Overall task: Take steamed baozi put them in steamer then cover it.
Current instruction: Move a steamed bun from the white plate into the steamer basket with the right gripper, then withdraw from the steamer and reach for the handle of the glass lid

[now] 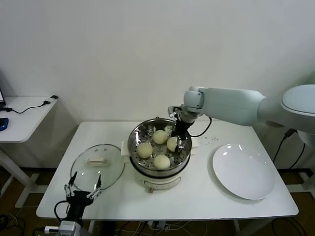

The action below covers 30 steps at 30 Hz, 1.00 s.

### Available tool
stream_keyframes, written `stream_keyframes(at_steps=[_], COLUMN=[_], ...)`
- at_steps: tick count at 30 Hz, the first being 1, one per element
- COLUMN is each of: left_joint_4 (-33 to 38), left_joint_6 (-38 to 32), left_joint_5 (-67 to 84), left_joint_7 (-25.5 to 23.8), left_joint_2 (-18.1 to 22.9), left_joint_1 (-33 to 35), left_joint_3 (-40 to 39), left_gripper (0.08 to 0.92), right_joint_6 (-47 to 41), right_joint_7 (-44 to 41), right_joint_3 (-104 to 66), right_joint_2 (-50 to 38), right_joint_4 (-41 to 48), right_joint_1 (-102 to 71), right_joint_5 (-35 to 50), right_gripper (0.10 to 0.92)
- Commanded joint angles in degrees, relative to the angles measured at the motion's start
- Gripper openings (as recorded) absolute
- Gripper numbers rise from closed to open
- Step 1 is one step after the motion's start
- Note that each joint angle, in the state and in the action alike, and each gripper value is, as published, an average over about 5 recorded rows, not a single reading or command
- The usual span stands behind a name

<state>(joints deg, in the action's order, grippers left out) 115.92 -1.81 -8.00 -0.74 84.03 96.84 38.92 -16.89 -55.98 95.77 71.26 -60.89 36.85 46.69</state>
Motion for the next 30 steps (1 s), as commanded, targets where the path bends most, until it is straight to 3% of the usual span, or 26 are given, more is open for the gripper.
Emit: stream_keyframes(at_steps=[1, 9, 18, 25, 30], left_joint_4=[0.0, 0.0, 0.0, 0.5, 1.2], left_joint_6=[0.1, 0.1, 0.2, -0.1, -0.1], left_joint_5=[0.0, 0.1, 0.6, 0.7, 0.2], left_joint_7=[0.0, 0.2, 0.4, 0.2, 0.0], left_joint_2=[0.1, 0.1, -0.5, -0.5, 0.2], left_joint_1=[0.0, 0.2, 0.4, 0.3, 0.0], left_joint_3=[0.0, 0.3, 0.8, 1.2, 1.5], left_gripper=[0.823, 0.823, 0.823, 0.823, 0.823], right_joint_6=[0.0, 0.4, 4.5, 18.0, 24.0], right_joint_7=[1.6, 0.4, -0.1, 15.9, 25.0], right_joint_3=[0.4, -1.4, -6.8, -10.5, -21.1], right_joint_2=[0.7, -1.3, -10.2, -22.0, -32.2], right_joint_4=[-0.1, -1.4, -4.4, -11.3, -17.5], right_joint_1=[-1.5, 0.0, 4.0, 3.3, -6.7], right_joint_5=[-0.6, -0.4, 2.1, 10.8, 11.5], right_gripper=[0.74, 0.817, 0.823, 0.823, 0.823])
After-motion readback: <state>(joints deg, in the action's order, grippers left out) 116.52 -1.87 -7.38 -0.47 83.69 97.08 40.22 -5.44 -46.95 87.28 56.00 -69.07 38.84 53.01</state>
